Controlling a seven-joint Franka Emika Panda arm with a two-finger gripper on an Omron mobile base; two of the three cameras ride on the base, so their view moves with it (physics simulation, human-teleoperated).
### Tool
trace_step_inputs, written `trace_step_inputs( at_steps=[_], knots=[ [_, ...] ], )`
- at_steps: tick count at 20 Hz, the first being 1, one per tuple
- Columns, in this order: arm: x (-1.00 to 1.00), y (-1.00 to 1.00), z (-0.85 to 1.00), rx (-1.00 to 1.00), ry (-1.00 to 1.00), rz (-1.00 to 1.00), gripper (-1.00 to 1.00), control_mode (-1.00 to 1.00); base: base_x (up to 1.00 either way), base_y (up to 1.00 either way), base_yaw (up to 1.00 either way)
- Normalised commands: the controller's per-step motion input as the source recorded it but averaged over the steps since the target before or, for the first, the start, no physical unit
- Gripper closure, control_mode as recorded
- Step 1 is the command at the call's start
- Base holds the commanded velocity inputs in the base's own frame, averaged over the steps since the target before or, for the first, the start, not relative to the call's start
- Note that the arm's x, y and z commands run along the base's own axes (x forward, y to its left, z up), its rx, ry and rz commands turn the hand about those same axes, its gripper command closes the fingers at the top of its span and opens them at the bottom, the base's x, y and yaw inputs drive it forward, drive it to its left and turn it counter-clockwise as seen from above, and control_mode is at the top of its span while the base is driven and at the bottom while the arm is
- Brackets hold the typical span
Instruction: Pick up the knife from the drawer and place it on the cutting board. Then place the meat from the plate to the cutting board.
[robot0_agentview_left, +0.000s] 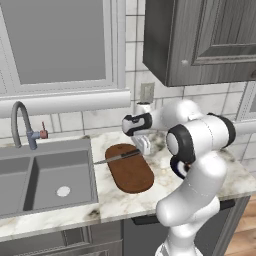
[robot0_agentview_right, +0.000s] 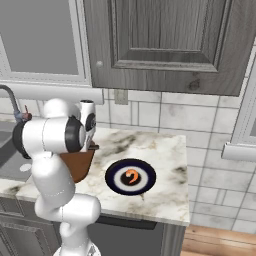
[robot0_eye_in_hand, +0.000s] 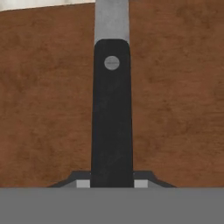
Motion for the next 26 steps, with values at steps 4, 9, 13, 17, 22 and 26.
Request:
trace_step_inputs(
  at_steps=[4,9,13,17,22,26],
  knots=[
    [0.20,0.02,-0.18,0.00,0.00,0.00,1.00,-1.00,0.00,0.00,0.00],
    [0.20,0.08,-0.26,-0.01,0.01,0.00,1.00,-1.00,0.00,0.00,0.00],
    [0.15,0.09,-0.31,-0.01,0.00,0.00,-1.00,-1.00,0.00,0.00,0.00],
    [0.01,0.02,-0.09,0.00,0.00,-0.02,-1.00,-1.00,0.00,0.00,0.00],
    [-0.21,0.00,0.10,0.00,-0.05,0.00,-1.00,-1.00,0.00,0.00,0.00],
    [-0.43,0.00,0.43,0.00,-0.15,-0.01,-1.00,-1.00,0.00,0.00,0.00]
  ],
)
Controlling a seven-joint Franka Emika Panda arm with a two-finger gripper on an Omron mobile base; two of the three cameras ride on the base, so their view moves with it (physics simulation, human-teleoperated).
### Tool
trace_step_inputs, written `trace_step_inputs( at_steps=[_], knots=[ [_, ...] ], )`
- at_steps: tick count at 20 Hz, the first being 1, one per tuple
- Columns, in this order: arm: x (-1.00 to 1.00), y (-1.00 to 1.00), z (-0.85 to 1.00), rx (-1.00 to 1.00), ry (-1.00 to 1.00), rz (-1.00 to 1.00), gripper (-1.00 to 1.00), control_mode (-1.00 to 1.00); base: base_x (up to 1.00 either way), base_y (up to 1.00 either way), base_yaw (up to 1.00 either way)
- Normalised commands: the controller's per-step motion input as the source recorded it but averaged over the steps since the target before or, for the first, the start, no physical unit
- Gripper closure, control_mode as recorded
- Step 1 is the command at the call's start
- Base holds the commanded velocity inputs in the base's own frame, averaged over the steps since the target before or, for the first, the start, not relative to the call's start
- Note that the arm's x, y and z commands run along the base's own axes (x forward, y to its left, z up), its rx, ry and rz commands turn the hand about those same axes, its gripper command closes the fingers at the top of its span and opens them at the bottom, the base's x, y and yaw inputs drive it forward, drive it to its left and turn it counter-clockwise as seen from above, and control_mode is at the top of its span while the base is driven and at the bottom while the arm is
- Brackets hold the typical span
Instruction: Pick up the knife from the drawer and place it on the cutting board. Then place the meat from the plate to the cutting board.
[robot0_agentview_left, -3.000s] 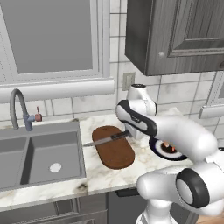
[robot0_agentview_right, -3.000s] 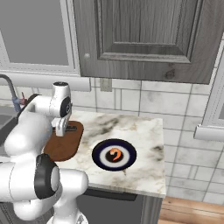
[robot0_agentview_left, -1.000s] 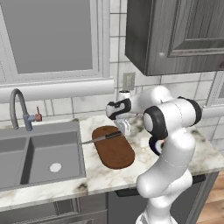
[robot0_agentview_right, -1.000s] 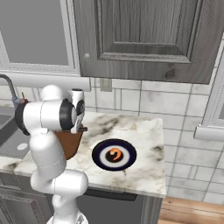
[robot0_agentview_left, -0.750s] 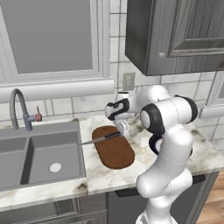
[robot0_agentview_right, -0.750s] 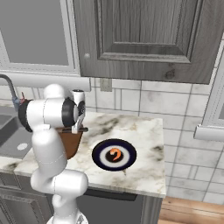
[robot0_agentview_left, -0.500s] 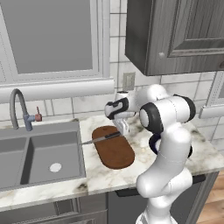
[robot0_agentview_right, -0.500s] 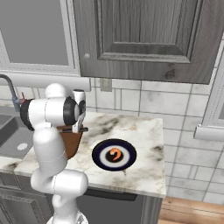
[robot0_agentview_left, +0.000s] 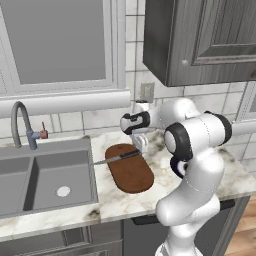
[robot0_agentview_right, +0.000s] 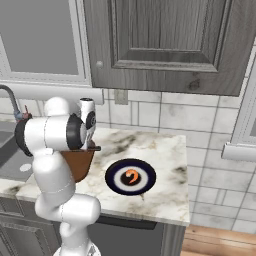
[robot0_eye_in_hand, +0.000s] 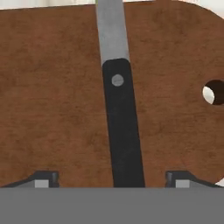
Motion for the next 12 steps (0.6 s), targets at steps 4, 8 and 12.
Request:
trace_step_inputs(
  at_steps=[4,8,12],
  knots=[
    [-0.56,0.07,0.55,0.00,-0.17,-0.06,-1.00,-1.00,0.00,0.00,0.00],
    [-0.58,0.17,0.29,0.00,-0.12,-0.15,-1.00,-1.00,0.00,0.00,0.00],
    [-0.67,0.01,0.43,0.00,-0.07,-0.27,-1.00,-1.00,0.00,0.00,0.00]
  ],
)
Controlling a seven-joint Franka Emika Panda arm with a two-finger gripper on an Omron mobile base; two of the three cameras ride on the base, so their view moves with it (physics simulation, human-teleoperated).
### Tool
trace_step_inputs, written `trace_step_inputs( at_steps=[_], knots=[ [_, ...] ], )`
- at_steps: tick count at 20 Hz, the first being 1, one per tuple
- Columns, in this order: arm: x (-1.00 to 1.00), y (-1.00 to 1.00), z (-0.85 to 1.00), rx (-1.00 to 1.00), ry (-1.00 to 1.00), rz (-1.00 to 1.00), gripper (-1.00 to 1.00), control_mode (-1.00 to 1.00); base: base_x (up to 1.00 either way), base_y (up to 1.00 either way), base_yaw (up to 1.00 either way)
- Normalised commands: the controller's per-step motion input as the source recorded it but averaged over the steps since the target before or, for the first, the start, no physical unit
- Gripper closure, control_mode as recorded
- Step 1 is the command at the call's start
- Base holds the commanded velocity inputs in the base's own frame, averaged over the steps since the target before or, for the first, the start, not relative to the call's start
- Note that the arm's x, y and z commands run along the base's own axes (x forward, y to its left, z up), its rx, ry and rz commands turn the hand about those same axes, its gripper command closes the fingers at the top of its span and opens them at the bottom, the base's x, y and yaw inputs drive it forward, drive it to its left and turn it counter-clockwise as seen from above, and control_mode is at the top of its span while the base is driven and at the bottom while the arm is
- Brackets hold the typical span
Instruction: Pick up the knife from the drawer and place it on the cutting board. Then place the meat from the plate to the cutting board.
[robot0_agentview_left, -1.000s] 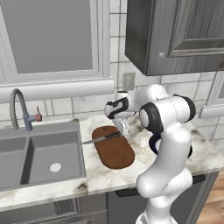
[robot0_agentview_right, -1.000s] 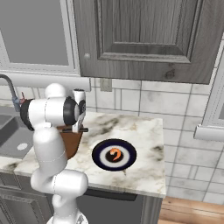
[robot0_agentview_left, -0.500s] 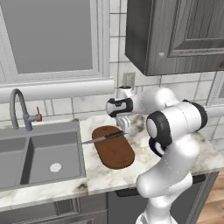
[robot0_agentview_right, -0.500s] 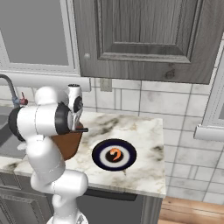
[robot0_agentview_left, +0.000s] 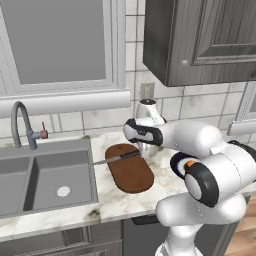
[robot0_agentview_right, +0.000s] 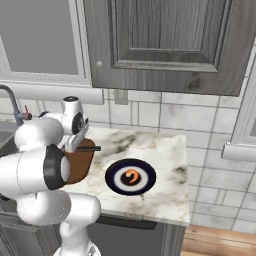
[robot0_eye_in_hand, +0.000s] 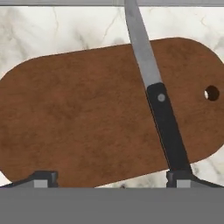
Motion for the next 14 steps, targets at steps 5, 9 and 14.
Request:
trace_step_inputs(
  at_steps=[5,9,14],
  knots=[
    [-0.66,-0.12,0.30,0.00,-0.03,-0.34,-1.00,-1.00,0.00,0.00,0.00],
    [-0.57,-0.25,0.27,0.00,0.00,-0.36,-1.00,-1.00,0.00,0.00,0.00],
    [-0.36,-0.45,0.29,0.00,0.00,-0.35,-1.00,-1.00,0.00,0.00,0.00]
  ],
)
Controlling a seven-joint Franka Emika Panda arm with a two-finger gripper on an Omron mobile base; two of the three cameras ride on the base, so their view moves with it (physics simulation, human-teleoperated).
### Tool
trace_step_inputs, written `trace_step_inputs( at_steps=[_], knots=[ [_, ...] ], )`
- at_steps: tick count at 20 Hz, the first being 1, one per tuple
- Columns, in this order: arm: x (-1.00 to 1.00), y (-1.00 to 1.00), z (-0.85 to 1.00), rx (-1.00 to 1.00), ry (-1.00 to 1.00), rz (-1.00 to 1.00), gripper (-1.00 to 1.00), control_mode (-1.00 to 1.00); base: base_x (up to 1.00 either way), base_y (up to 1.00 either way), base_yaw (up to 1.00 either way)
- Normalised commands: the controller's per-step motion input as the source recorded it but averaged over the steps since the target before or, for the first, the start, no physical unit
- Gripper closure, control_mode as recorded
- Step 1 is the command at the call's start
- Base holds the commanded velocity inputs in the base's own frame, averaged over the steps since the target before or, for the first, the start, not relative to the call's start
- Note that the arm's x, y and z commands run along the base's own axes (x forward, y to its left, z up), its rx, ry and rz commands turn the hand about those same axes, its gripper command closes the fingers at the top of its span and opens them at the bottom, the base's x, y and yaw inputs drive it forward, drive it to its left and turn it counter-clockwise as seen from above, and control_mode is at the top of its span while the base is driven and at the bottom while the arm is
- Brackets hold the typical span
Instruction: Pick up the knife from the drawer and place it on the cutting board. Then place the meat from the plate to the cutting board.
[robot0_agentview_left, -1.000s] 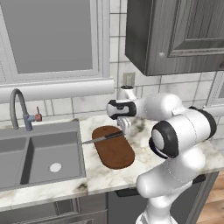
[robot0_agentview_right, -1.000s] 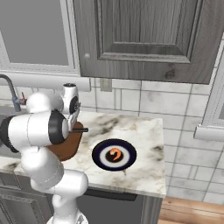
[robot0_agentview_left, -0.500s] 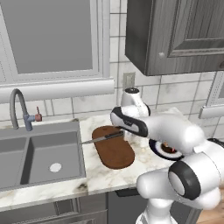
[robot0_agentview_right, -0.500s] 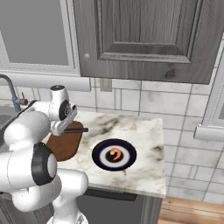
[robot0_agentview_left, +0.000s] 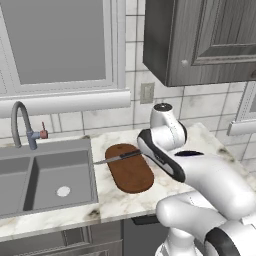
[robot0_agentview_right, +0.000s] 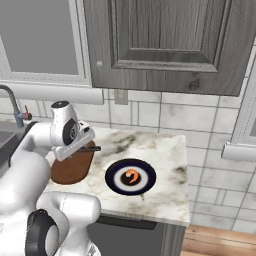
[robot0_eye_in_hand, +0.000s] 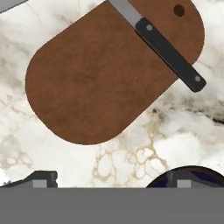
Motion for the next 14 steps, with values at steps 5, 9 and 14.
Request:
trace_step_inputs(
  at_steps=[5,9,14],
  knots=[
    [-0.24,-0.60,0.13,0.00,-0.02,-0.31,-1.00,-1.00,0.00,0.00,0.00],
    [-0.14,-0.74,0.00,0.00,-0.02,-0.26,-1.00,-1.00,0.00,0.00,0.00],
    [-0.02,-0.78,0.00,0.02,0.00,-0.26,-1.00,-1.00,0.00,0.00,0.00]
  ],
)
